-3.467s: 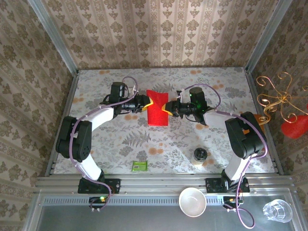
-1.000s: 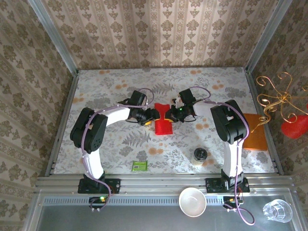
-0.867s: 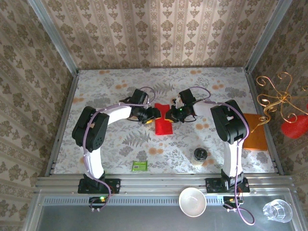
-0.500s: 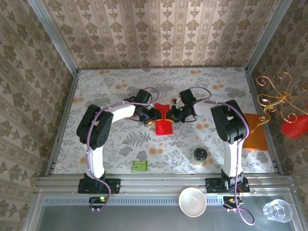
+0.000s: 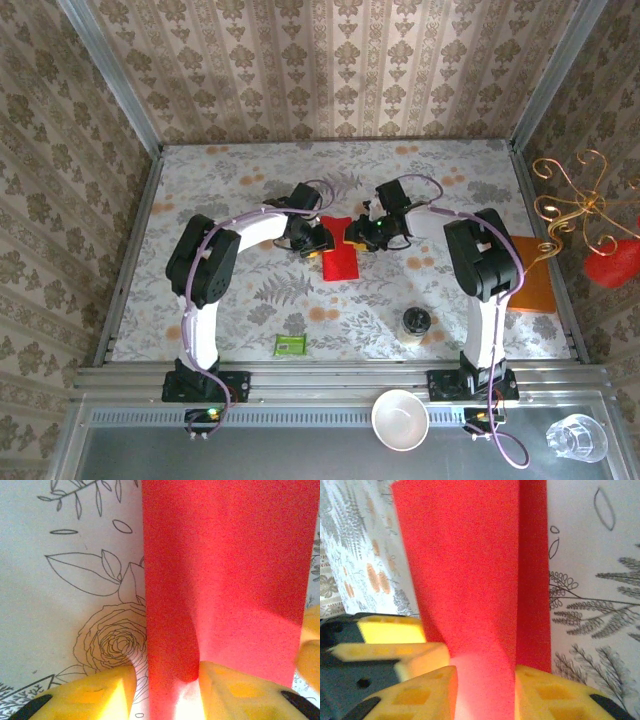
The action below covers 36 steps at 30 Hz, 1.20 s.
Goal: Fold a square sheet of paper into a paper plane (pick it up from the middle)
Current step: First fold in half a square sheet of paper at the center of the table.
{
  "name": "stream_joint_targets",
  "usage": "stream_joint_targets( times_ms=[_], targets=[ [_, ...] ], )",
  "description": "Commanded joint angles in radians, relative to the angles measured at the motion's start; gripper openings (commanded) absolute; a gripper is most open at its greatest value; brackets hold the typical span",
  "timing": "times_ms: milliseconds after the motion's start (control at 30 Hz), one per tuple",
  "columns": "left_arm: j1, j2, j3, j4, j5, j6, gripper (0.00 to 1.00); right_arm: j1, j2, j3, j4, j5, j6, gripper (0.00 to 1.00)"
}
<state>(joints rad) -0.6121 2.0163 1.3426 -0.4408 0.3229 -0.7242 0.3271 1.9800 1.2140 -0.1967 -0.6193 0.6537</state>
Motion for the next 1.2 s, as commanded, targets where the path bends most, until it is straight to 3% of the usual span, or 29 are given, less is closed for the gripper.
stream_joint_targets(
  times_ms=[0, 333, 1167],
  targets=[
    [-0.017, 0.088, -0.016, -0.081, -0.075, 0.019, 0.41, -0.039, -0.105, -0.032, -0.066, 0.090, -0.005, 0.36],
    [-0.026, 0.165, -0.003, -0.105, -0.094, -0.001, 0.39, -0.083, -0.211, -0.134, -0.047, 0.148, -0.006, 0.35],
    [-0.046, 0.291, 0.042, -0.145, -0.069, 0.057, 0.41, -0.080, -0.132, -0.102, -0.017, 0.058, -0.054, 0.35]
  ],
)
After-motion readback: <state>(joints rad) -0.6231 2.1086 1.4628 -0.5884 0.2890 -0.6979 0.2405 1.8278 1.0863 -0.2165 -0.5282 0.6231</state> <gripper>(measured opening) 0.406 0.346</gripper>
